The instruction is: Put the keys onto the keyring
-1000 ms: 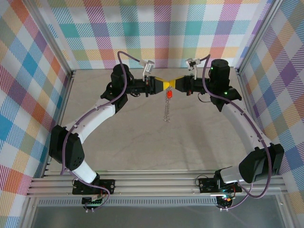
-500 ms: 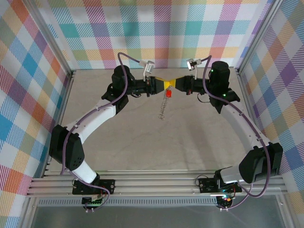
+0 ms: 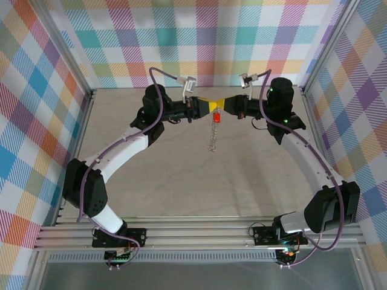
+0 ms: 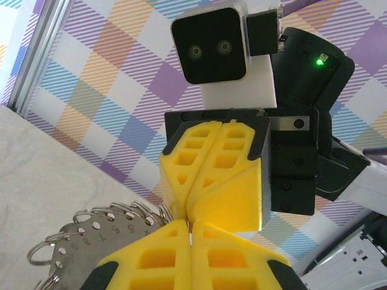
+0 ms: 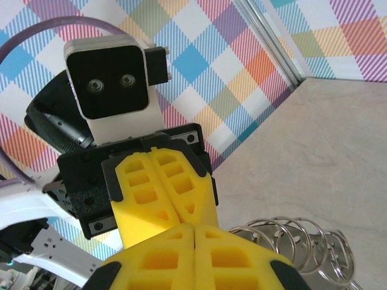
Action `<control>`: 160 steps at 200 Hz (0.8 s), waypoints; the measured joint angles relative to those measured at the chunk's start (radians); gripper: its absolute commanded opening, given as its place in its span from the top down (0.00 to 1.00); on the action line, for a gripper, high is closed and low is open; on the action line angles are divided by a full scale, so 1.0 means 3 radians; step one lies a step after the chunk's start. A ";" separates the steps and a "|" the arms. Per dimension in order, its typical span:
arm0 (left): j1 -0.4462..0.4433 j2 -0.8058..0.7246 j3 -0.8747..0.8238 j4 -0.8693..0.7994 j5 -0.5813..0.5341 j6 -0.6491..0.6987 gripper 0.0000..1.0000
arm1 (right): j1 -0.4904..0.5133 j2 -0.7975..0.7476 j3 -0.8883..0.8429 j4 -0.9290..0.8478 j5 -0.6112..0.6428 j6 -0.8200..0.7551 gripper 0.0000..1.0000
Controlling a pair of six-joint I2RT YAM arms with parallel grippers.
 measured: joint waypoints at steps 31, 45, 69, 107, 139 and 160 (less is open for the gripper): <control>-0.0032 -0.0057 -0.0020 0.0006 -0.0067 0.0074 1.00 | -0.0022 -0.0011 0.0000 -0.0093 0.0154 -0.0008 0.50; -0.0048 -0.0083 -0.0024 0.0003 -0.0071 0.0098 1.00 | -0.0039 -0.0057 0.0000 -0.0142 0.0202 -0.0033 0.45; -0.0155 -0.0100 -0.0034 -0.0023 0.0010 0.0142 1.00 | -0.0132 -0.0252 -0.0022 -0.0146 0.0306 -0.0025 0.42; -0.0243 -0.0100 -0.0069 -0.0041 0.0126 0.0168 1.00 | -0.0334 -0.0688 -0.0318 0.0036 0.0474 -0.0001 0.42; -0.0239 -0.0102 -0.0069 -0.0047 0.0151 0.0178 1.00 | -0.0347 -0.0799 -0.0730 0.0163 0.0614 0.0047 0.42; -0.0239 -0.0121 -0.0069 -0.0071 0.0174 0.0195 1.00 | -0.0347 -0.0804 -0.0940 0.0174 0.0655 0.0052 0.42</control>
